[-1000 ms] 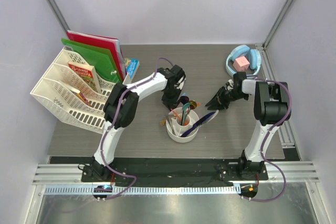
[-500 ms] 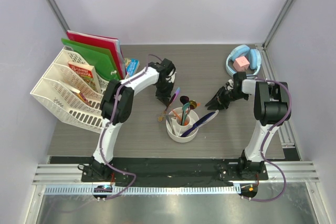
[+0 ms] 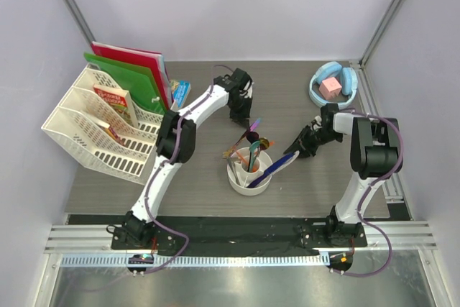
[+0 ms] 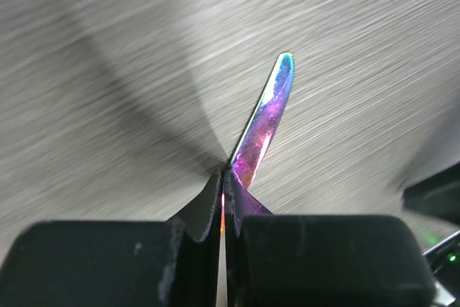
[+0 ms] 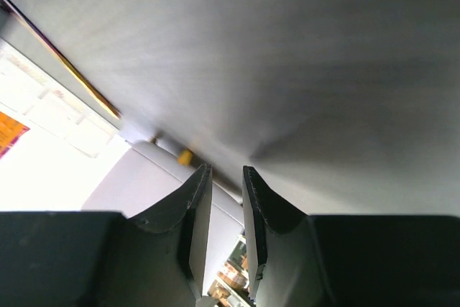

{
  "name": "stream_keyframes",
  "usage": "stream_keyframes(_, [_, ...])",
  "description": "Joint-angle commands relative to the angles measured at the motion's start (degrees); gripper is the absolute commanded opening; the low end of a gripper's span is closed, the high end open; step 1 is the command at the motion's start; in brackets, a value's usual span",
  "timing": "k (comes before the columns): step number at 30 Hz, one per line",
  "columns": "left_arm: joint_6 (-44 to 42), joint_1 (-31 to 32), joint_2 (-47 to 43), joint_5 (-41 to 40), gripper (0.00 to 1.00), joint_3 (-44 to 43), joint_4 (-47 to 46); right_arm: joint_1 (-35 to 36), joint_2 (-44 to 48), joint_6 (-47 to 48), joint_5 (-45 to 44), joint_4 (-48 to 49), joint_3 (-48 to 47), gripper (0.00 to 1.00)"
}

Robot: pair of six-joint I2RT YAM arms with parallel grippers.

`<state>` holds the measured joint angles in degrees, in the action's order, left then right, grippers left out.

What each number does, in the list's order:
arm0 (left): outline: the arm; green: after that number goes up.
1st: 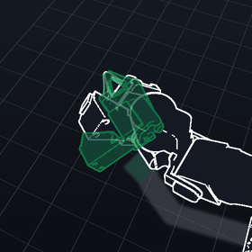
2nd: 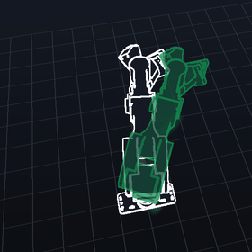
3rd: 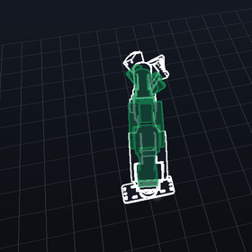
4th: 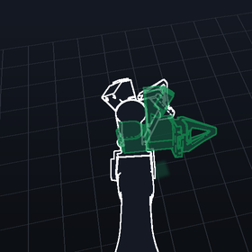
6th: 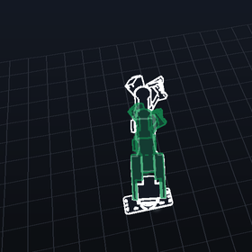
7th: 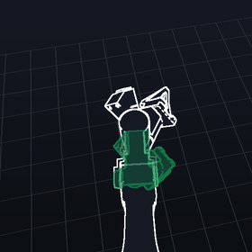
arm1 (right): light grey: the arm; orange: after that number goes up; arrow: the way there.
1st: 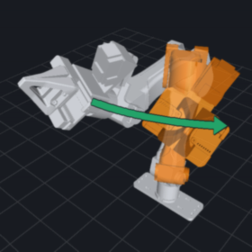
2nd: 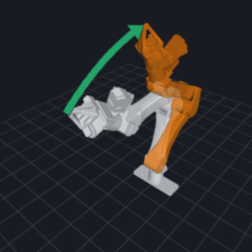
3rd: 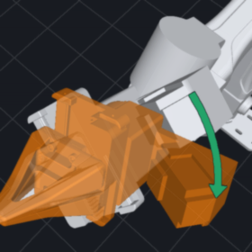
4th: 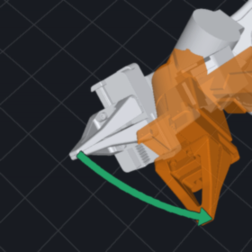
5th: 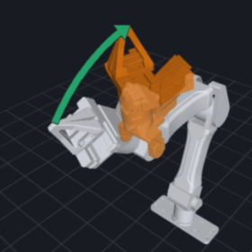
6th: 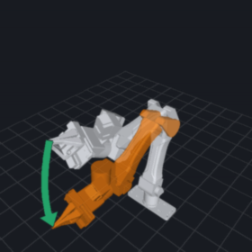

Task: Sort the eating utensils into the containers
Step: Move the knife to the center of the board.

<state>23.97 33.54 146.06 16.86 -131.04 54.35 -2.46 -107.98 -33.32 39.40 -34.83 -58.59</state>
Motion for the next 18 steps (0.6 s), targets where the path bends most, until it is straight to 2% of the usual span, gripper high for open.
stream_keyframes(1, [0.9, 1.5, 7.2, -4.1, 0.02, 2.2, -4.0, 0.1, 6.6, 1.6, -0.9, -3.7, 4.0, 0.30])
stream_keyframes(7, [-0.7, 1.5, 3.9, -4.1, 0.07, 5.3, -1.7, 0.1, 8.6, 3.2, -0.5, -5.2, 4.5, 0.30])
stream_keyframes(13, [-0.4, 1.2, -13.4, -6.9, 0.25, 22.0, -6.6, 0.3, 8.1, 3.0, 0.1, -4.2, 4.1, 0.30])
stream_keyframes(14, [0.0, 1.0, -17.1, -7.5, 0.27, 24.8, -6.9, 0.3, 7.9, 3.0, 0.2, -4.0, 4.1, 0.30])
stream_keyframes(18, [0.5, -0.1, -20.2, -8.3, 0.27, 27.6, -3.7, 0.2, 7.4, 3.2, 0.7, -3.6, 4.5, 0.30])
